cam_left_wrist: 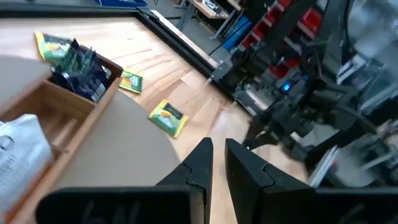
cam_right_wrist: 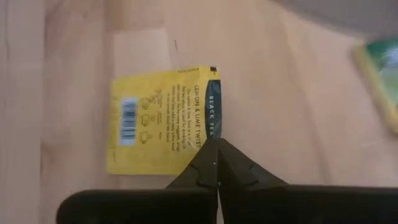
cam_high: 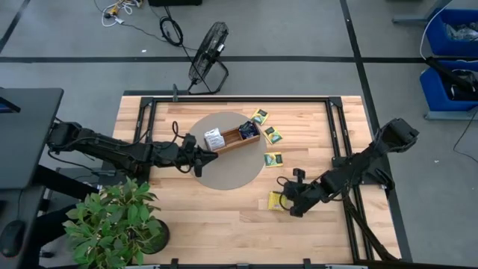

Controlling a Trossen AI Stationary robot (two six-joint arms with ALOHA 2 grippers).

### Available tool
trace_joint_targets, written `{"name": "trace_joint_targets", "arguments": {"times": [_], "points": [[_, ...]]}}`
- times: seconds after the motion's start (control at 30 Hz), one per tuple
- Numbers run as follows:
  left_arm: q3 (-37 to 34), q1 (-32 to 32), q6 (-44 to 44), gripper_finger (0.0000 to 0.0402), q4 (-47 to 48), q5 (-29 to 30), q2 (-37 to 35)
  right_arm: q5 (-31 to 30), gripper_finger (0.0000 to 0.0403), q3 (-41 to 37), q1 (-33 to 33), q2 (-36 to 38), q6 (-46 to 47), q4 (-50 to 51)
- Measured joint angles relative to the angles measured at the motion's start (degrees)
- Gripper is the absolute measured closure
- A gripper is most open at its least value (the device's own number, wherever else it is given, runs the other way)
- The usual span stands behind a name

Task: Pick & Place Tea
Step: Put the yellow tea bag into the middle section of the wooden organizer

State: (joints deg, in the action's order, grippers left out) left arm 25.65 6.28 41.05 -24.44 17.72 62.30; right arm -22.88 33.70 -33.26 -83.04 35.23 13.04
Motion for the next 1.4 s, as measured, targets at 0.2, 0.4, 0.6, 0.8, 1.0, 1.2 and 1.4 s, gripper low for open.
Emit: {"name": "trace_joint_targets", "arguments": {"times": [0.2, 0.4, 0.6, 0.8, 1.0, 1.2, 1.4], "points": [[0.0, -0.06, 4.67, 0.0356, -2.57, -0.65, 0.01, -0.97, 0.0403, 2.62, 1.65, 2.18, -8.67, 1.14], [0.0, -1.14, 12.75, 0.0356, -3.44, -8.02, 0.29, -1.74, 0.0403, 6.18, 2.64, 2.15, -15.14, 2.64], [0.02, -1.88, 13.9, 0.0337, -5.15, -10.12, 1.95, -3.1, 0.0403, 8.74, 4.34, 2.15, -19.11, 3.5], [2.51, -2.36, 13.85, 0.027, -8.16, -13.75, 7.94, -3.27, 0.0403, 10.95, 6.0, 2.18, -22.81, 3.47], [11.17, -2.37, 8.43, 0.0215, -8.3, -15.85, 17.52, -3.25, 0.0403, 13.97, 7.4, 2.26, -27.76, 3.87], [18.47, -2.31, 6.29, 0.02, -5.16, -20.77, 24.78, -4.26, 0.0403, 15.18, 7.96, 2.28, -28.67, 5.02], [20.4, -2.44, 7.87, 0.02, -3.83, -23.73, 28.35, -4.0, 0.0403, 15.42, 8.08, 2.42, -28.78, 5.04]]}}
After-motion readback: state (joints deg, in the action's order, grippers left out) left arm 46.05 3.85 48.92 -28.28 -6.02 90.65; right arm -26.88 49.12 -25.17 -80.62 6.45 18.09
